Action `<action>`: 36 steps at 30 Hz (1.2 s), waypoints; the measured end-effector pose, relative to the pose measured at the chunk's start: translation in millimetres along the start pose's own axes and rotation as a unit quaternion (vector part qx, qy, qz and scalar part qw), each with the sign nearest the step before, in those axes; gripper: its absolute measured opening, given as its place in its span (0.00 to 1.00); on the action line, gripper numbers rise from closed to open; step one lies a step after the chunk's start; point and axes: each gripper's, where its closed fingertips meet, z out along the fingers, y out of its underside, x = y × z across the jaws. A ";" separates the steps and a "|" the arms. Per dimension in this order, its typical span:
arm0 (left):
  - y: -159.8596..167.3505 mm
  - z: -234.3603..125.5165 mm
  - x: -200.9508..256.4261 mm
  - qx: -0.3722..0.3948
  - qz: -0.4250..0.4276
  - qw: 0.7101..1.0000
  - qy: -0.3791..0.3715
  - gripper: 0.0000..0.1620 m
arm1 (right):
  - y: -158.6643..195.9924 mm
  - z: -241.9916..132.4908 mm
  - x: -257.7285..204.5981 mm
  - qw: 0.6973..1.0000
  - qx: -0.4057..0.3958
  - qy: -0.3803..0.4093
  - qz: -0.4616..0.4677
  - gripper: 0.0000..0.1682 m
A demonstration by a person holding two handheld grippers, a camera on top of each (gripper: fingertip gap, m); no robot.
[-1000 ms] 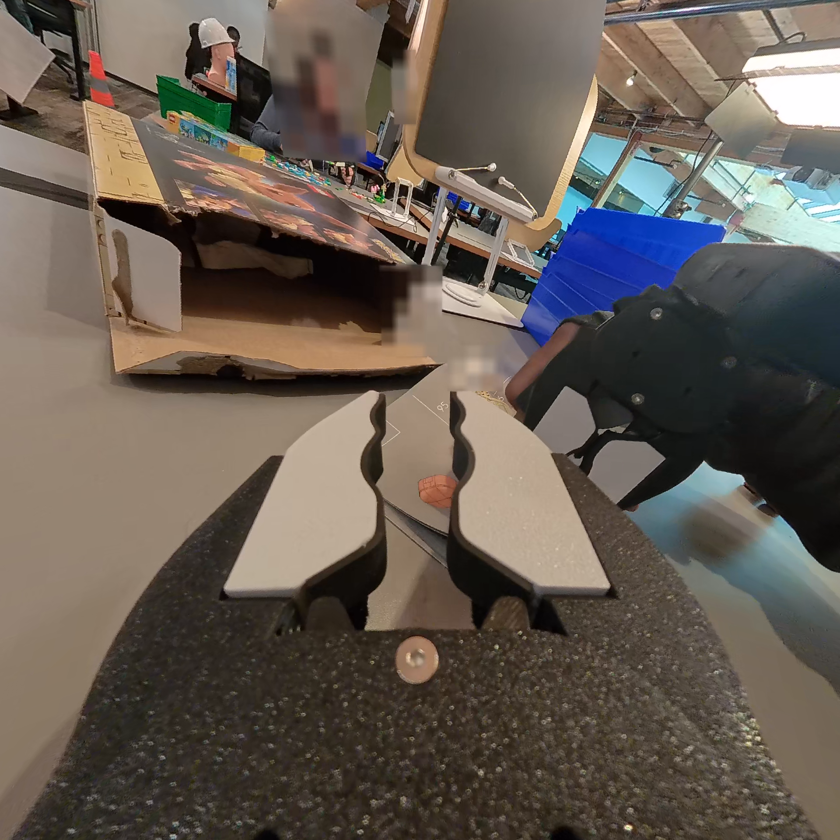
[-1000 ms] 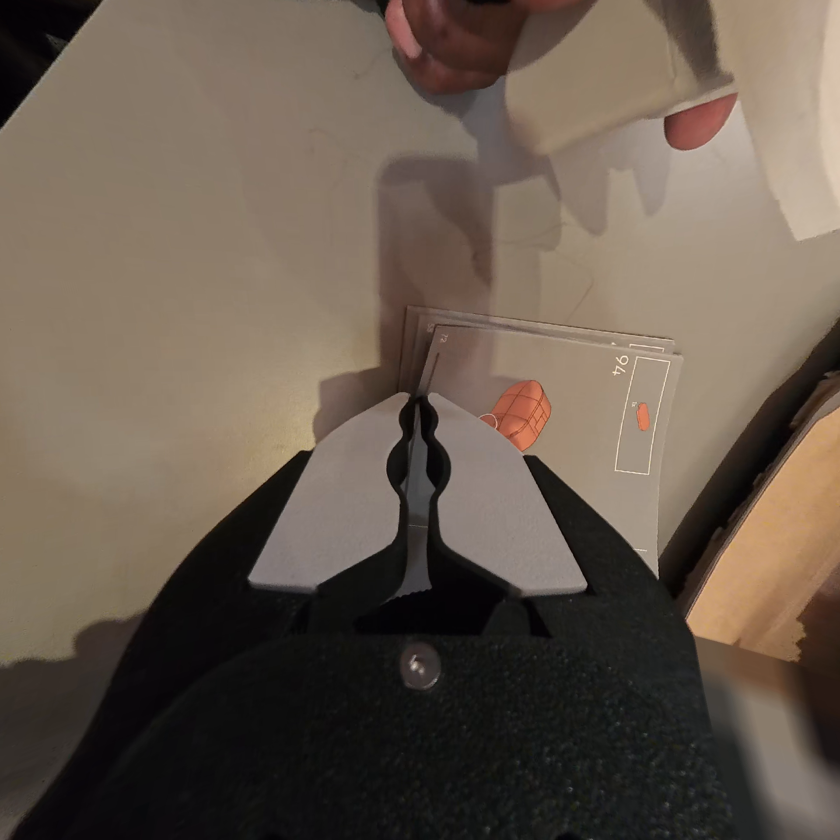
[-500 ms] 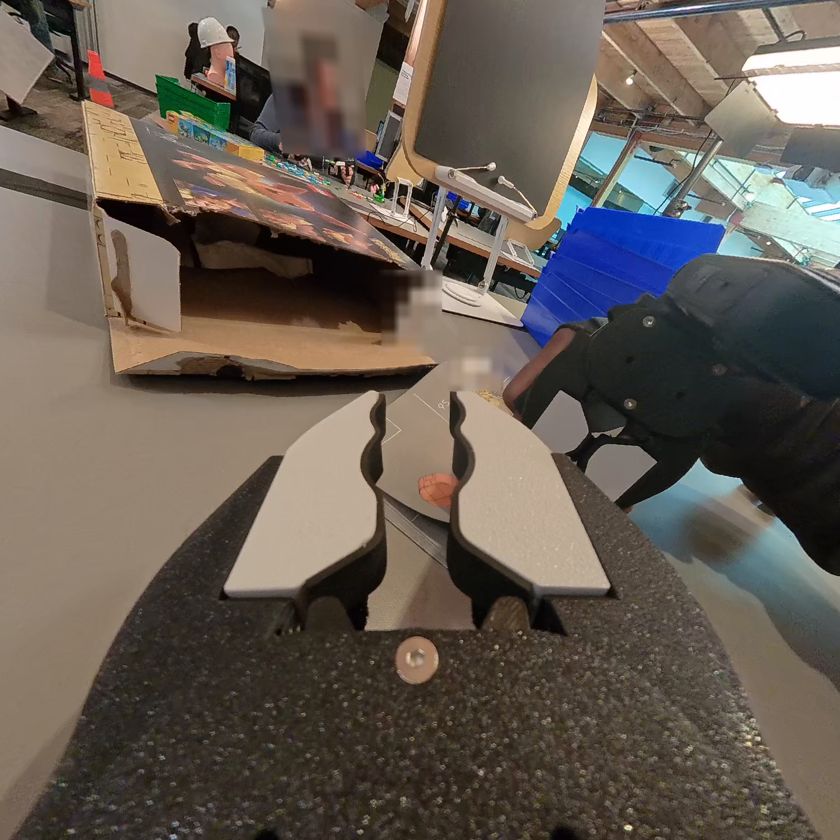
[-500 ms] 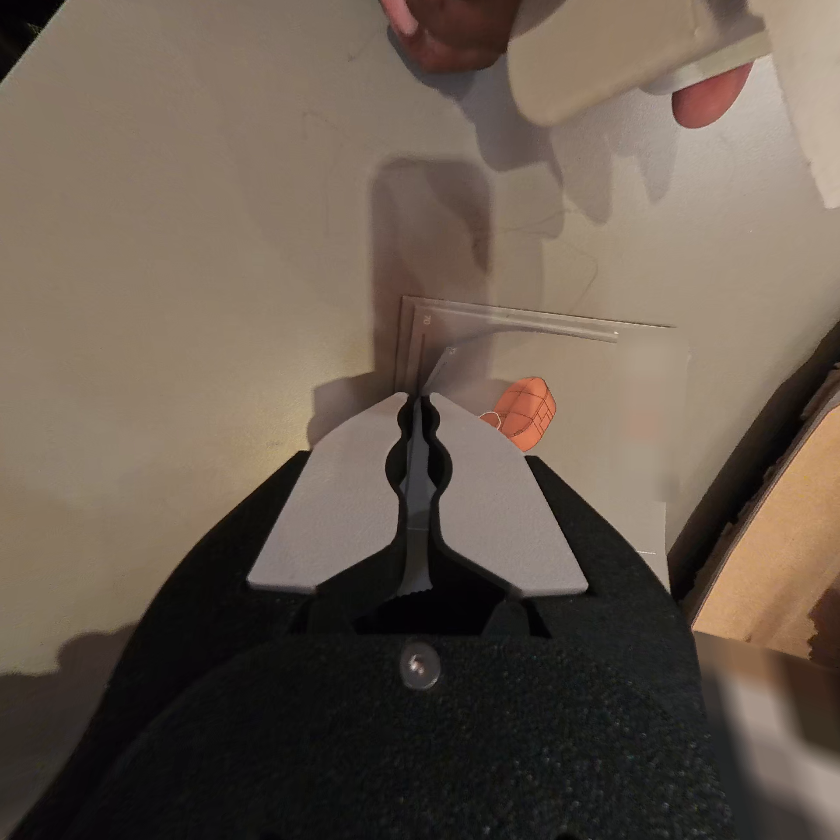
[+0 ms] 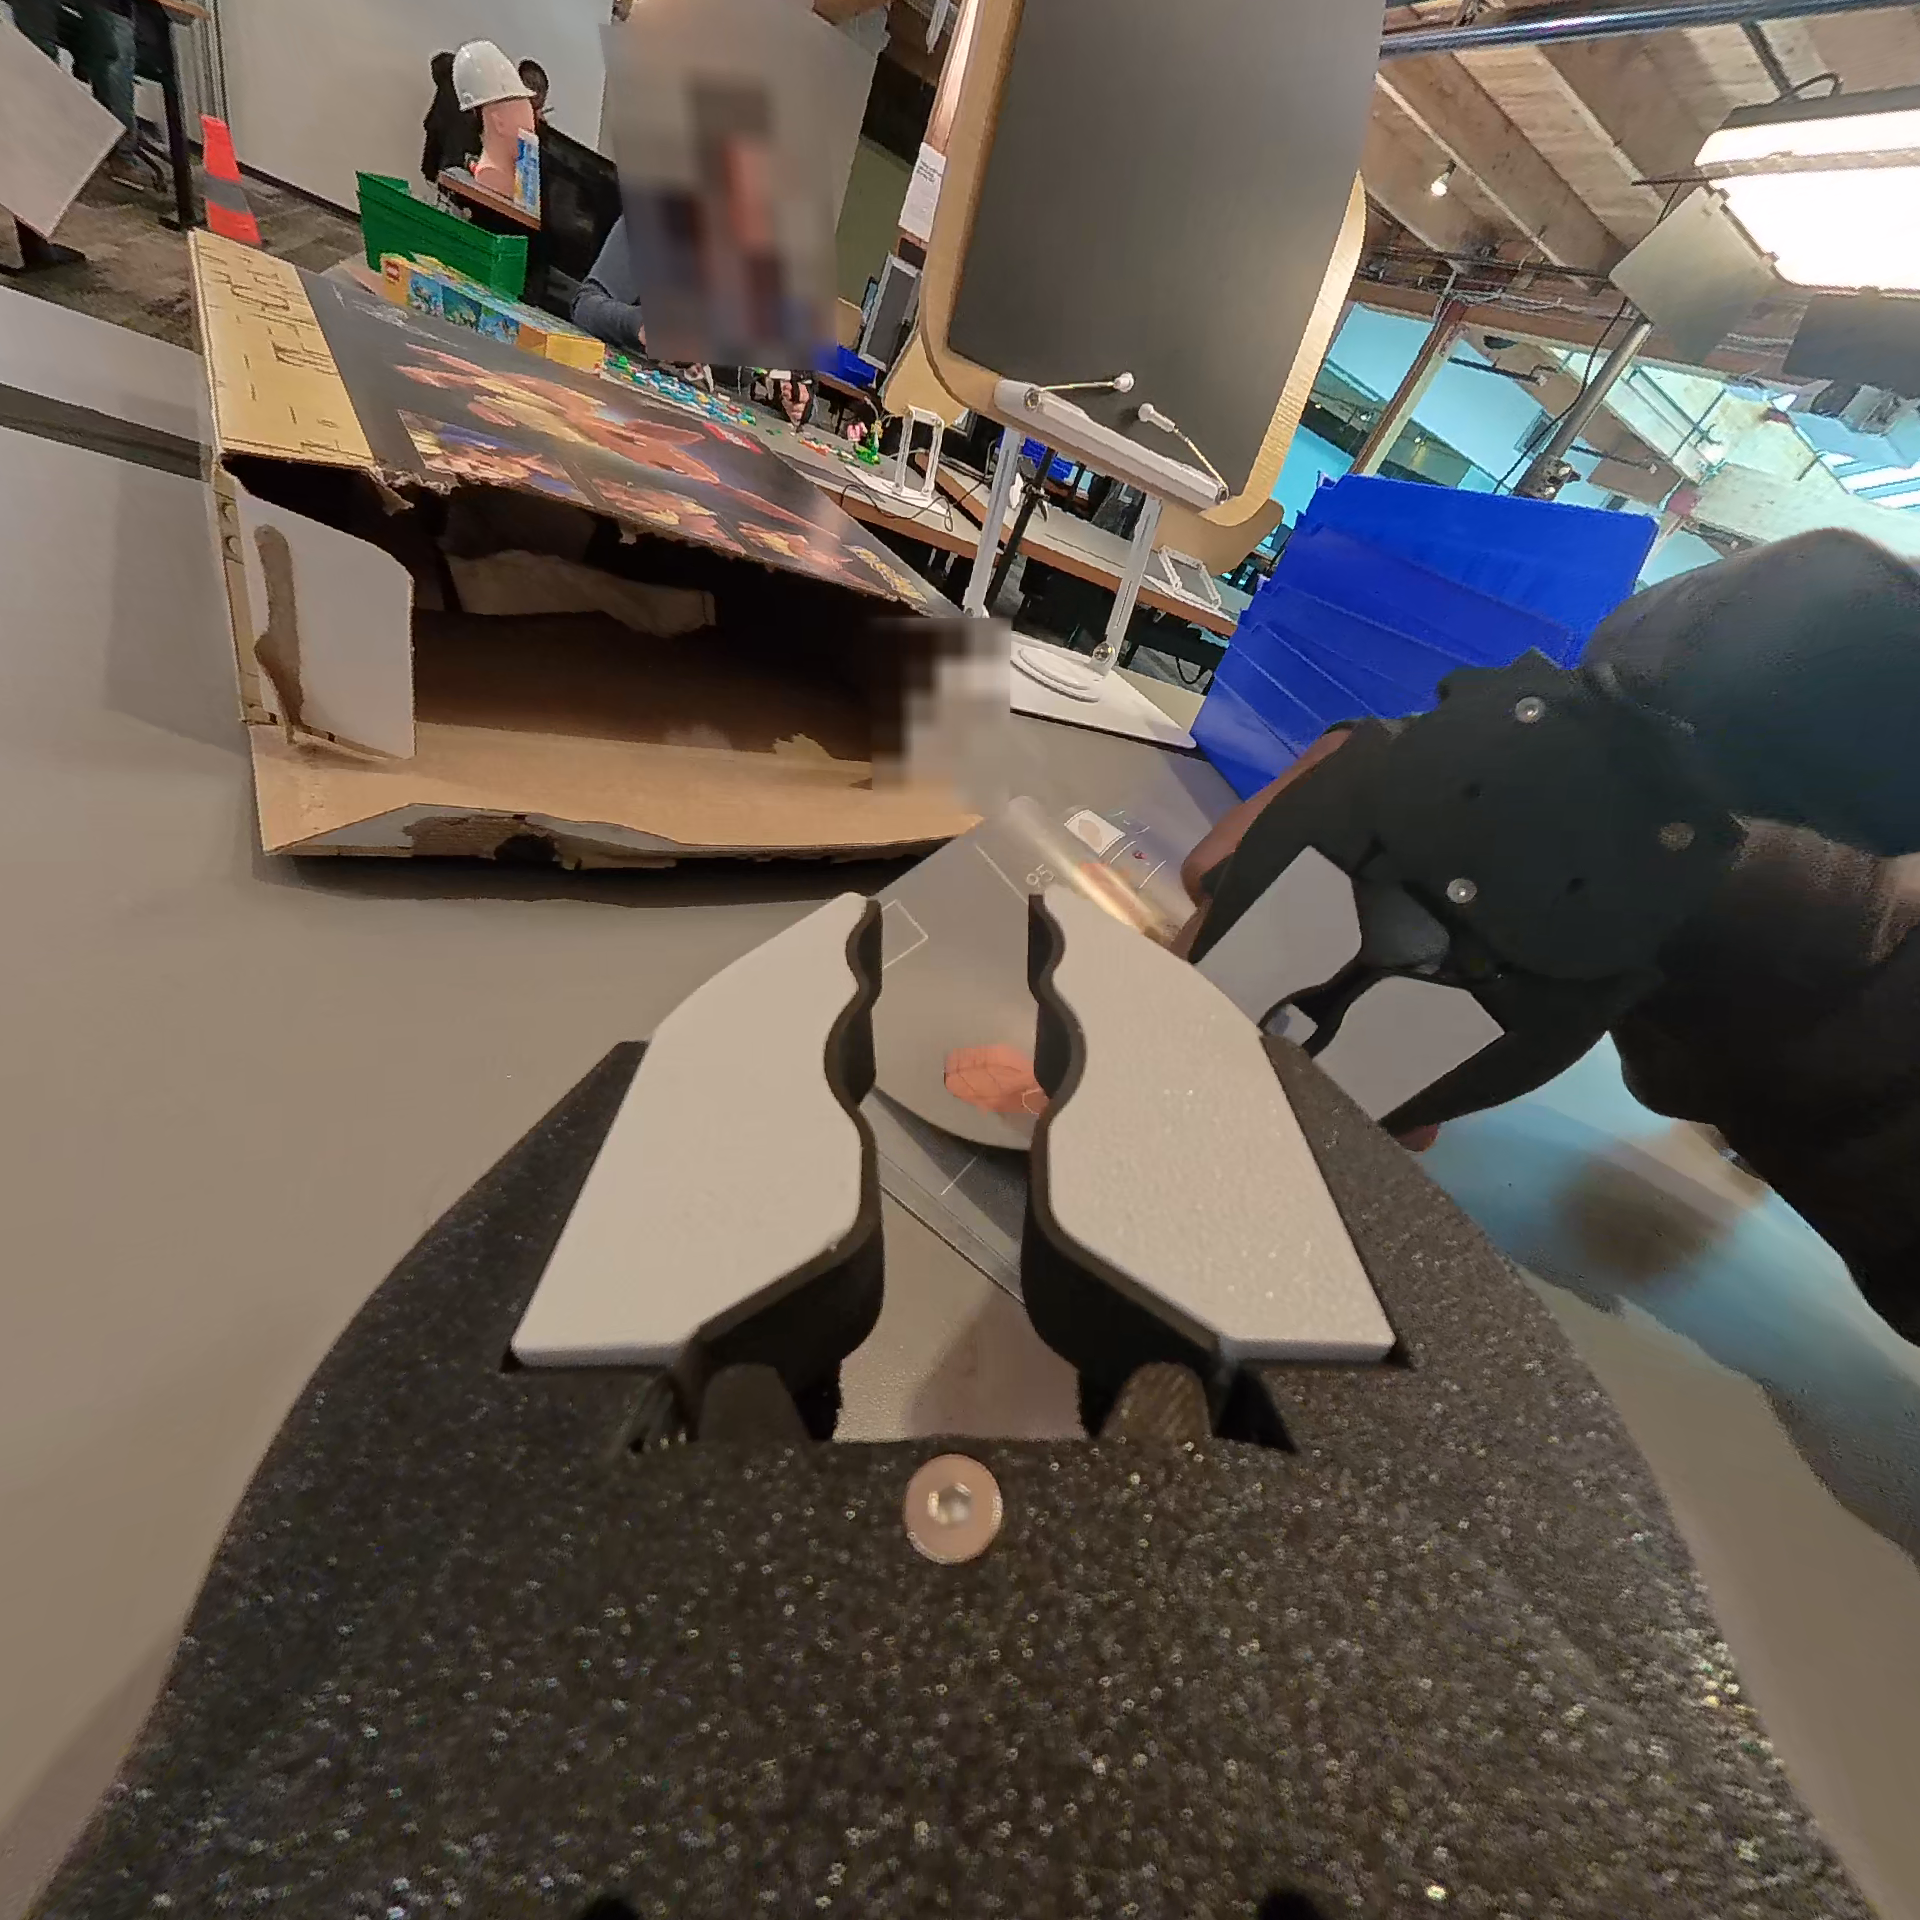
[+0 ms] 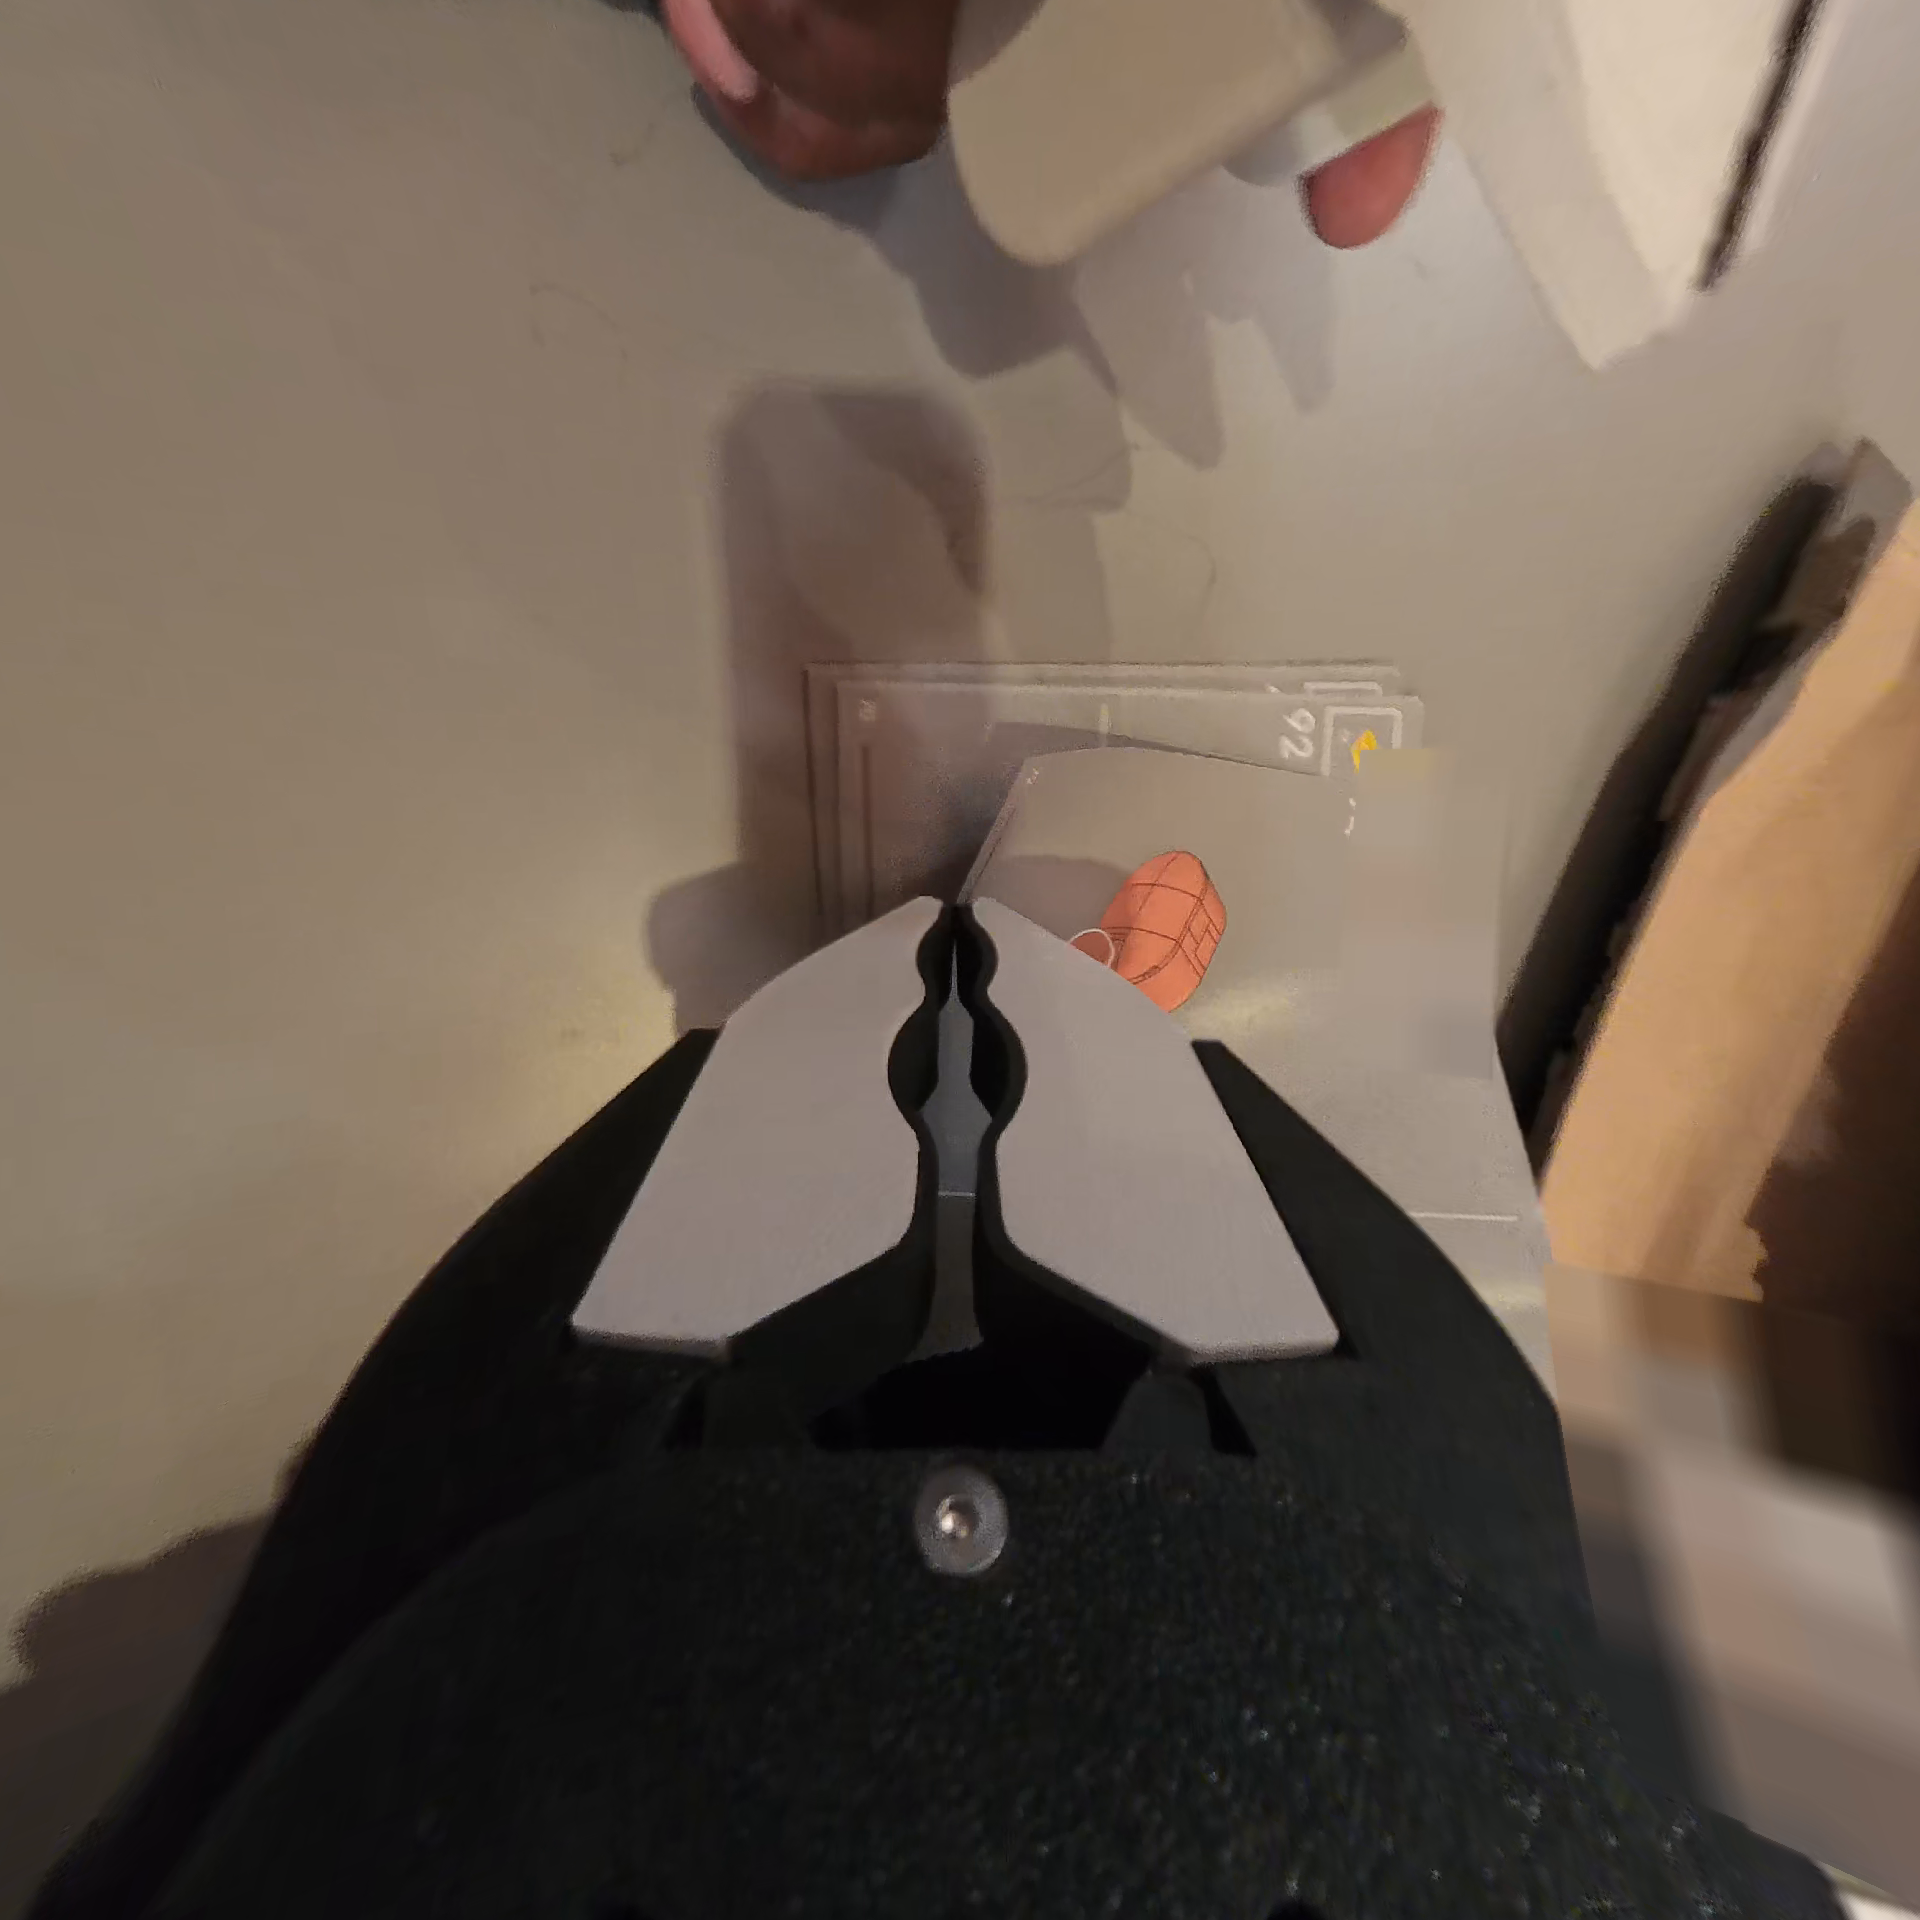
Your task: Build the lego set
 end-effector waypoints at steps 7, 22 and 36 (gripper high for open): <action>-0.1 -0.1 0.0 0.000 -0.001 1.000 0.000 0.16 | 11.8 -28.2 20.3 0.981 0.037 0.128 0.138 0.00; 0.7 0.6 0.4 -0.003 0.005 1.000 -0.004 0.16 | 120.6 -136.4 29.9 0.802 0.233 0.348 0.426 0.00; 1.3 1.4 0.9 -0.005 0.006 1.000 -0.004 0.16 | 172.3 -133.1 -32.4 0.822 0.131 0.388 0.396 0.13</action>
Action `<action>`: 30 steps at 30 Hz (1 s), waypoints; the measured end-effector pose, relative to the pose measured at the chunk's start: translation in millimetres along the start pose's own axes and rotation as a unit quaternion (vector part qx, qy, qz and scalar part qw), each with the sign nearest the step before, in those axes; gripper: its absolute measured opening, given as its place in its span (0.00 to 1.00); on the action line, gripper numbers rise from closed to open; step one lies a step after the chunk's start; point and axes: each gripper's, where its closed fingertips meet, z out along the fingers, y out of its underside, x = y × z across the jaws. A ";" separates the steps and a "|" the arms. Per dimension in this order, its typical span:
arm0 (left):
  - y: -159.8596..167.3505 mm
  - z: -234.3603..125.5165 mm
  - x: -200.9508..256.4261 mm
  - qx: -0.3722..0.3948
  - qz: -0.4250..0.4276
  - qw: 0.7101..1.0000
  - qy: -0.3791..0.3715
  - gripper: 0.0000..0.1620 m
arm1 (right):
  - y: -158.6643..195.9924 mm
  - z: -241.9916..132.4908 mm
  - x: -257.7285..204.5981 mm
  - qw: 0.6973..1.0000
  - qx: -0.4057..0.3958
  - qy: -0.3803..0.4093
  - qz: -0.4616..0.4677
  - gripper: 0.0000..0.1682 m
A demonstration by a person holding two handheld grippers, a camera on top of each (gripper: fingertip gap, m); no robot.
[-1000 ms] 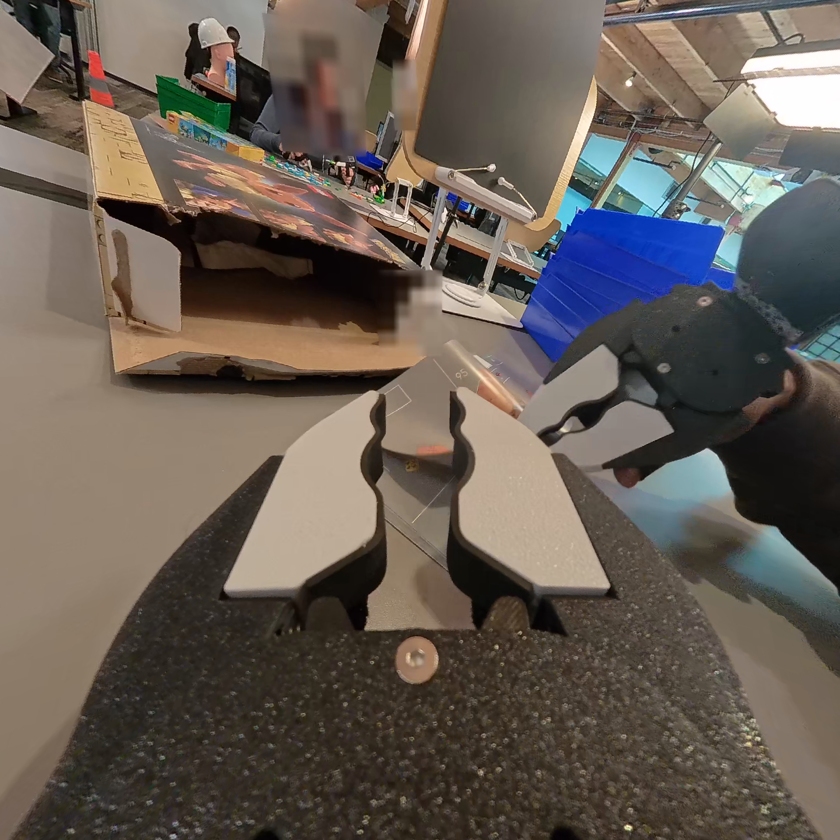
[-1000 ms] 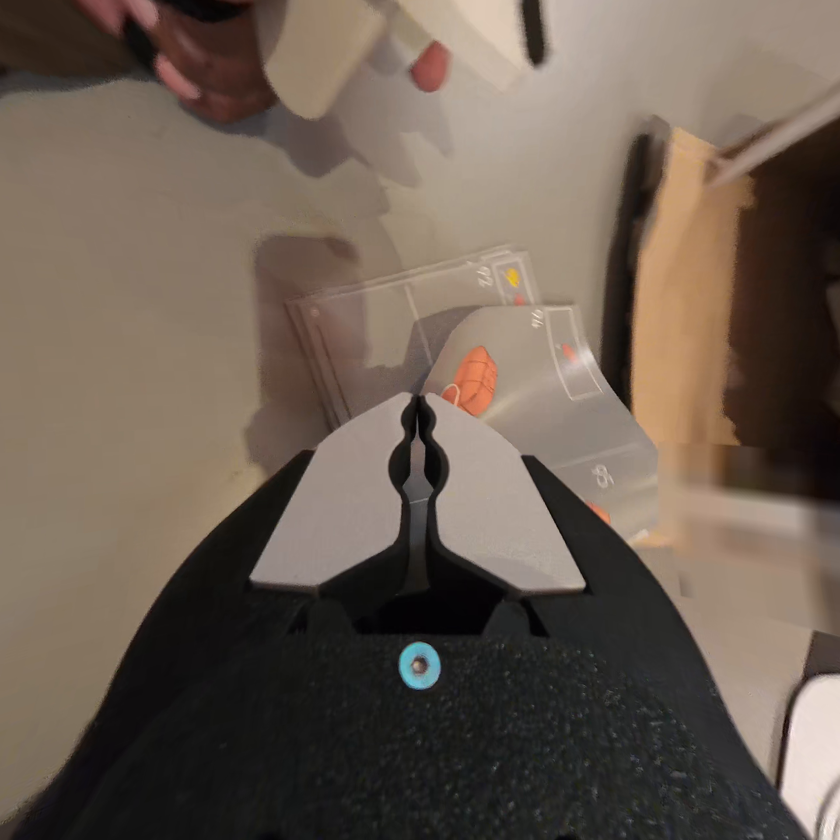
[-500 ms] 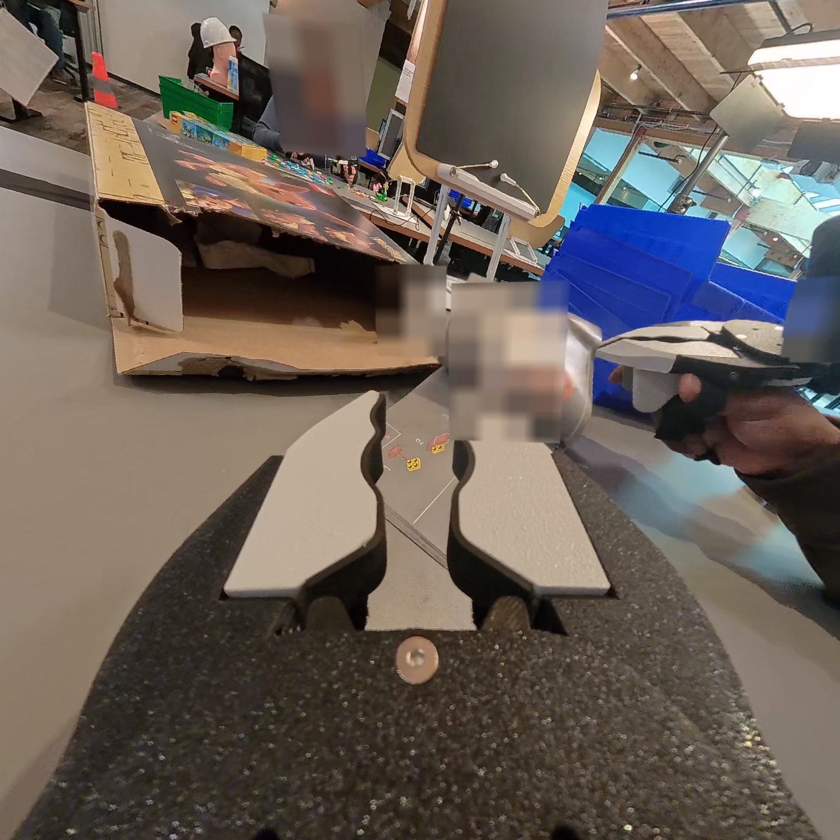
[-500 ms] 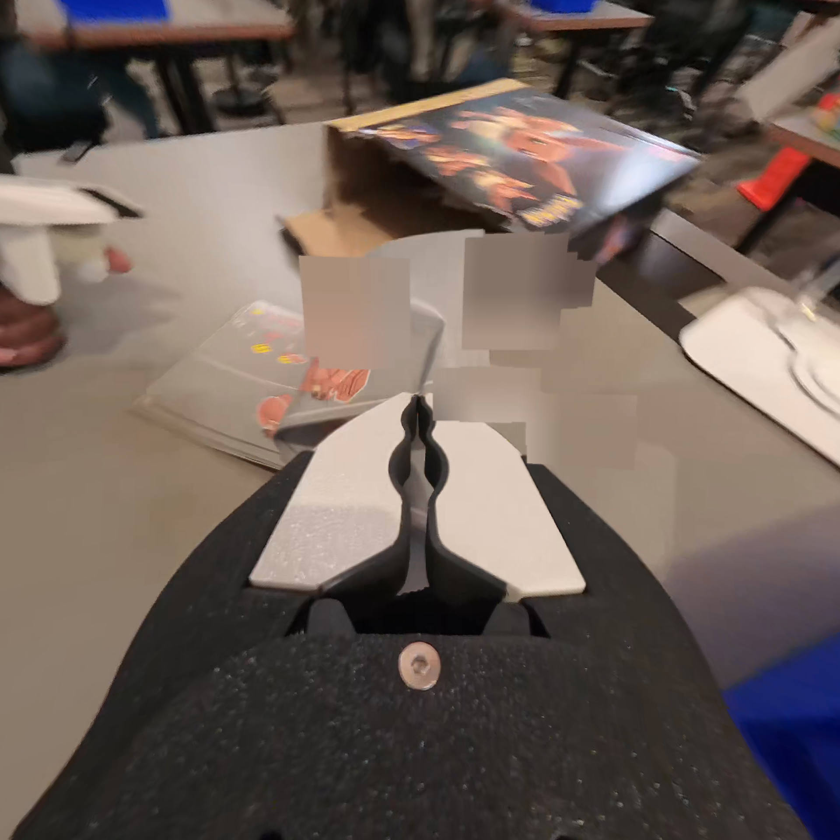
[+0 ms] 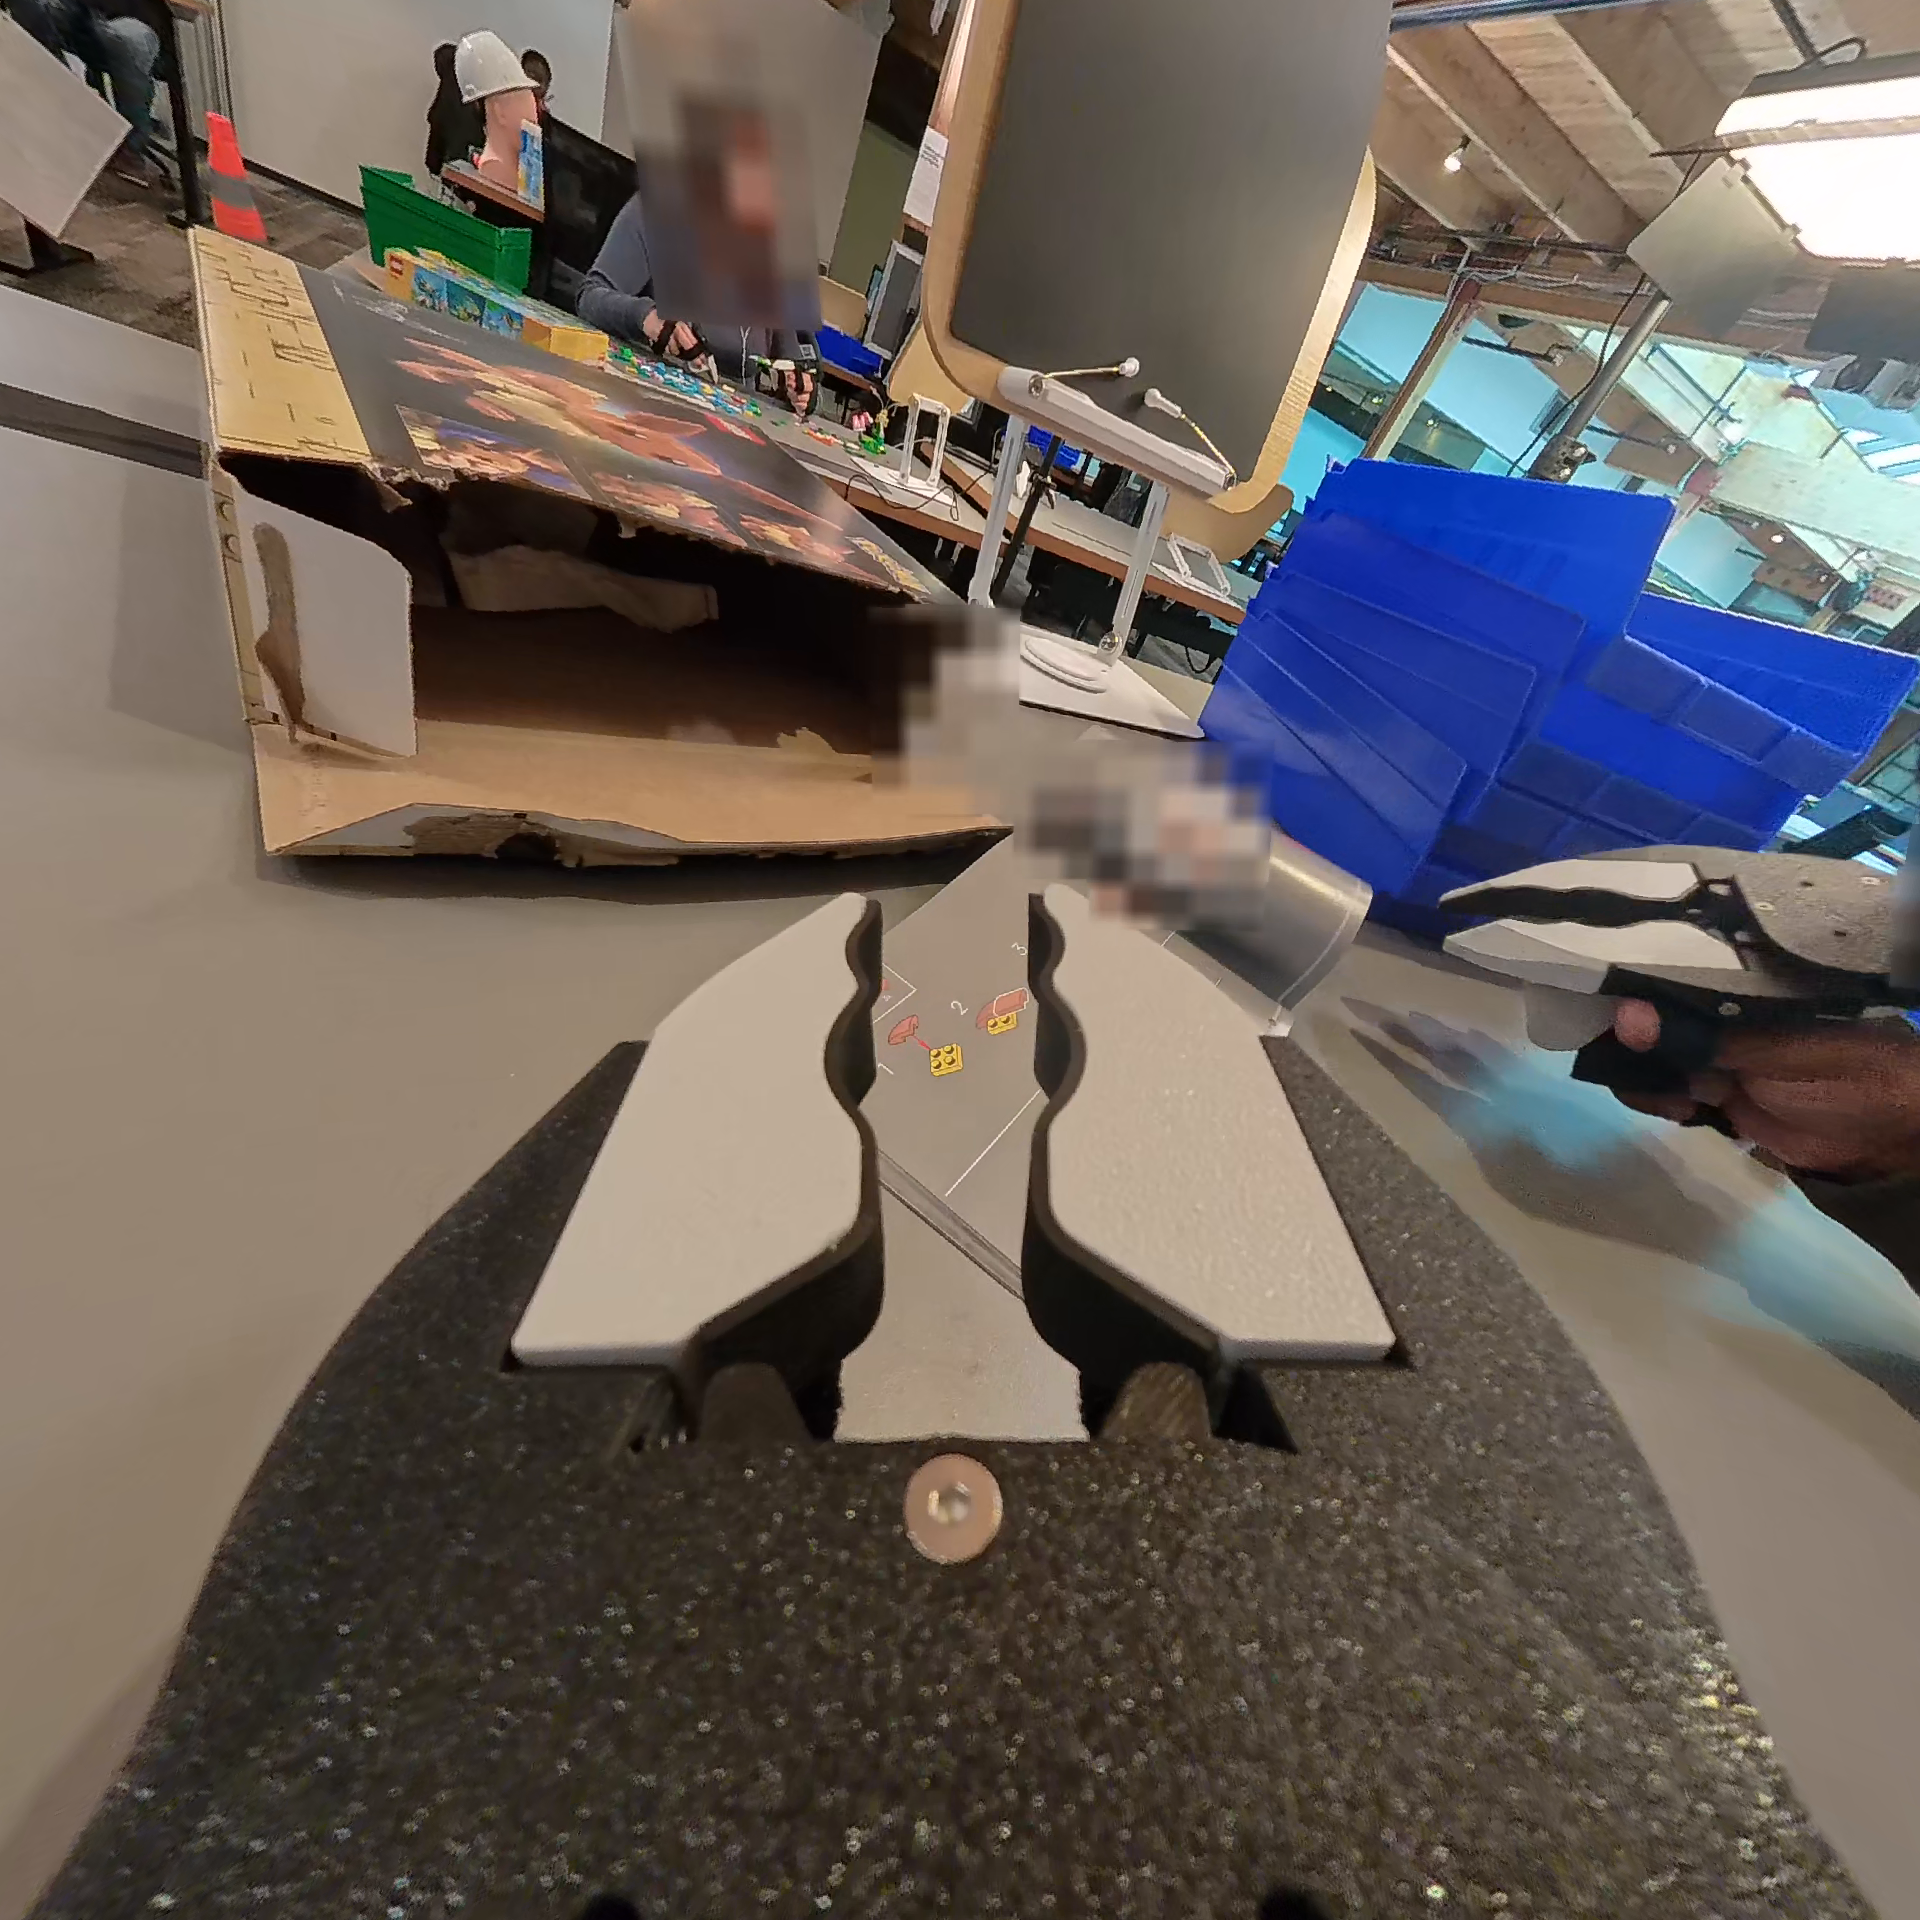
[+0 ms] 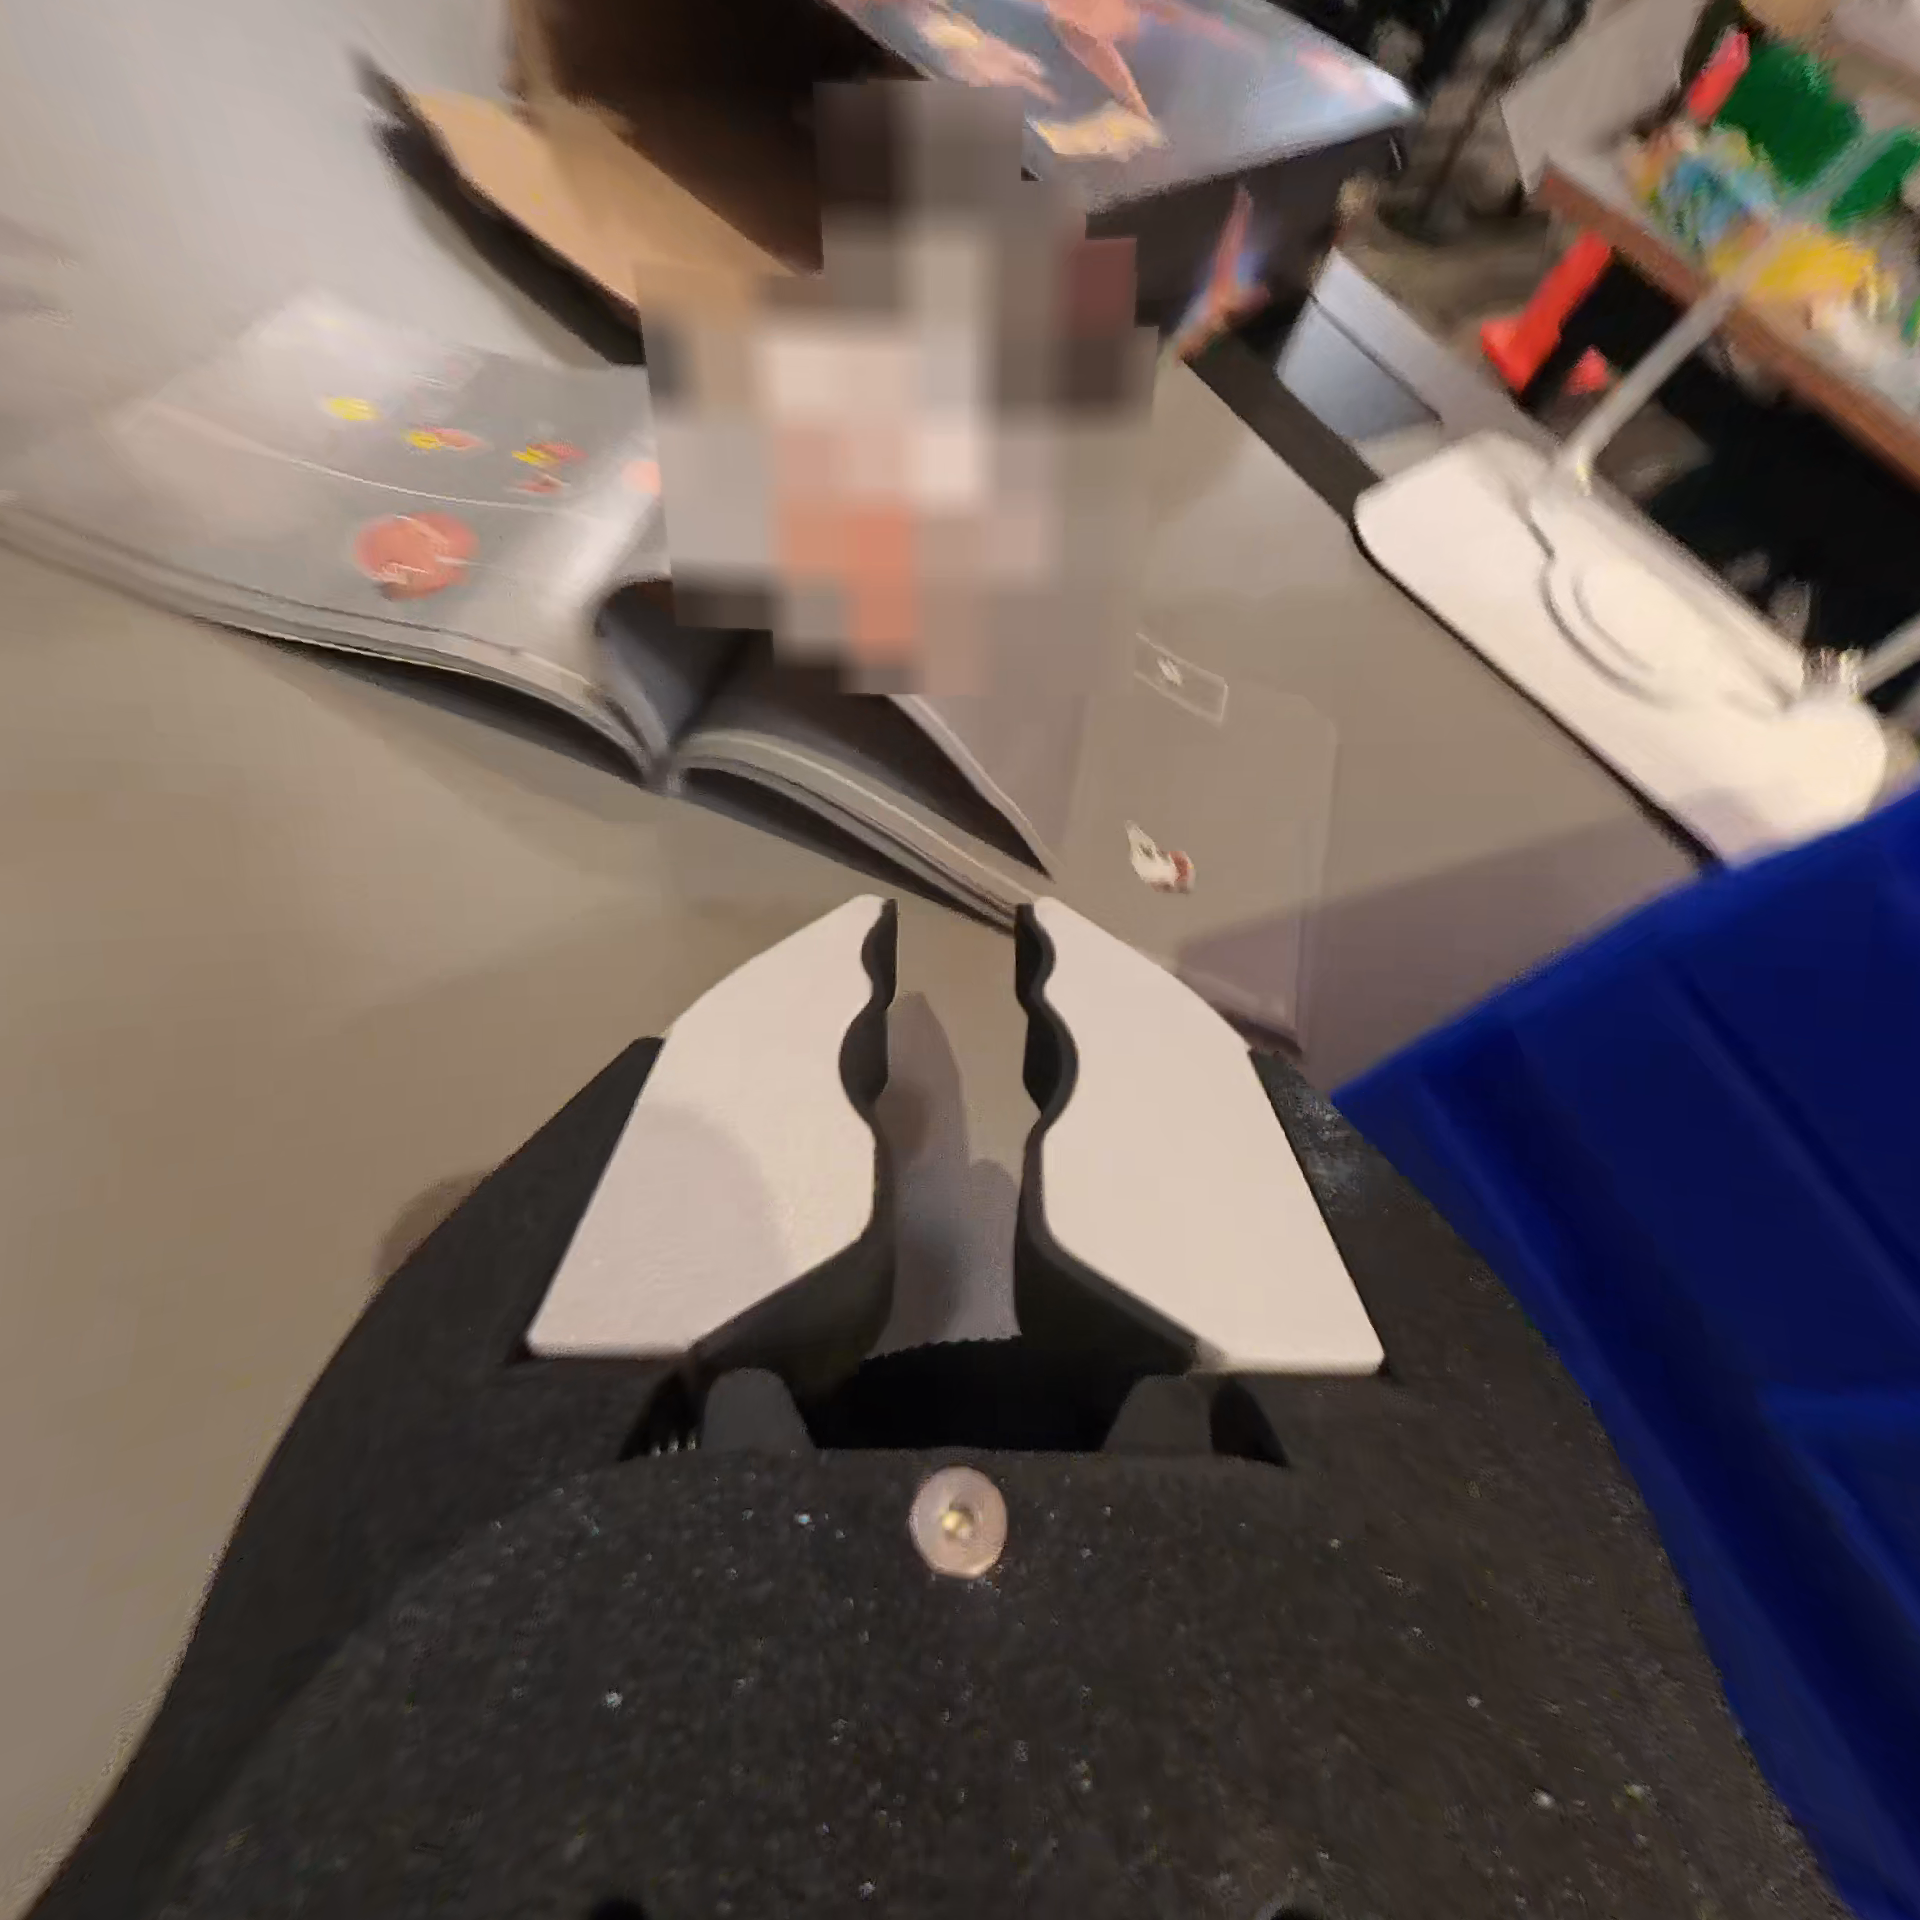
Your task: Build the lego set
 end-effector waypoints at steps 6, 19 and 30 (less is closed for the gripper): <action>-0.2 -0.2 -0.2 0.001 0.000 1.000 -0.002 0.16 | -45.4 27.3 -71.8 0.979 0.030 -0.086 -0.184 0.13; -1.9 -1.4 -0.2 0.007 -0.006 1.000 0.005 0.16 | -33.6 75.1 -22.2 0.970 -0.147 0.083 -0.174 0.09; -1.6 -1.2 -0.2 0.006 -0.005 1.000 0.004 0.16 | -71.7 57.8 -73.1 0.943 -0.058 0.027 -0.327 0.09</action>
